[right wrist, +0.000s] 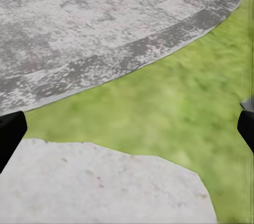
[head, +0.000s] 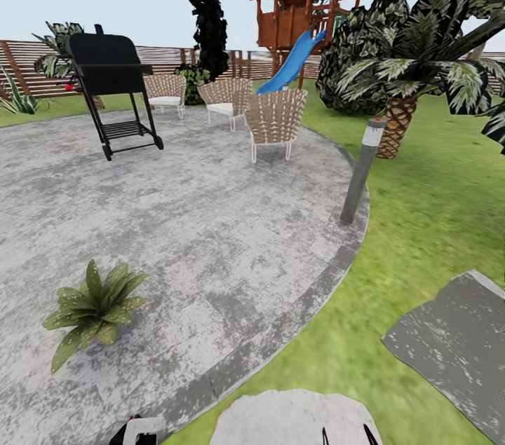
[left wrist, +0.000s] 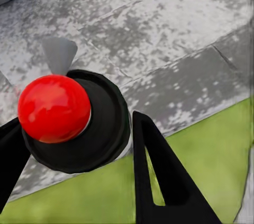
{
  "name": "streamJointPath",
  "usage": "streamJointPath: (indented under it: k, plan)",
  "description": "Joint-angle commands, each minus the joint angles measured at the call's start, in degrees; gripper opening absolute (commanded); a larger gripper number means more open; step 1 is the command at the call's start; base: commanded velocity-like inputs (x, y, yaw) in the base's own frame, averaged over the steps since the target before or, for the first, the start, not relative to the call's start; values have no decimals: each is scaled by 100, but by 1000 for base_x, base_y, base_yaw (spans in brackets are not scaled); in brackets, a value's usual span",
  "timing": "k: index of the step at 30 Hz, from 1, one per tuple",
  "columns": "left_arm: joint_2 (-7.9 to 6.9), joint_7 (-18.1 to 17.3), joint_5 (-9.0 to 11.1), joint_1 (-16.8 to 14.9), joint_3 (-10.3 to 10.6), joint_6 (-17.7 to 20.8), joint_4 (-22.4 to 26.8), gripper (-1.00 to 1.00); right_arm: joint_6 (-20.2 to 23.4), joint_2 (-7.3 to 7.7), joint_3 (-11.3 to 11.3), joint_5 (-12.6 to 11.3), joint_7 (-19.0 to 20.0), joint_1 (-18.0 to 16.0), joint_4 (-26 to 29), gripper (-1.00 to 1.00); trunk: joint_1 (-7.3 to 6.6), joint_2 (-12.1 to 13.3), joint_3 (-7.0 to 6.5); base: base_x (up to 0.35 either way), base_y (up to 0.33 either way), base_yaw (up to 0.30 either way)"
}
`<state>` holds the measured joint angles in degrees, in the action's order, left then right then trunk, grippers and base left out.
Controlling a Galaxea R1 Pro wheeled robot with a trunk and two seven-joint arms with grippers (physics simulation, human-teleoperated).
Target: Pick up the pesticide atomizer in the garden and spray insectifuge to fully cover both potted plants in the garden.
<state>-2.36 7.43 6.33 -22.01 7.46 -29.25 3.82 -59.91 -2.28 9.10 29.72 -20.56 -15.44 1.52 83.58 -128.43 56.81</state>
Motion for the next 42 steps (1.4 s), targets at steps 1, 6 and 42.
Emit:
streamJointPath:
  k: [1, 6, 42]
  plan:
    - [-1, 13, 56, -2, 53, -20, -7, -100, -9, -1, 44, 52, -28, -3, -3, 100, -1, -2, 5, 0, -268, 0]
    - [-9, 13, 57, -5, 49, -18, -13, -100, -9, -6, 60, 34, -36, -3, -4, 100, -1, -2, 5, 0, -271, -59]
    - [-17, 4, 124, -4, 53, -11, -21, -100, -9, -1, 65, 34, -45, -3, -3, 100, -1, -2, 5, 0, -15, -298]
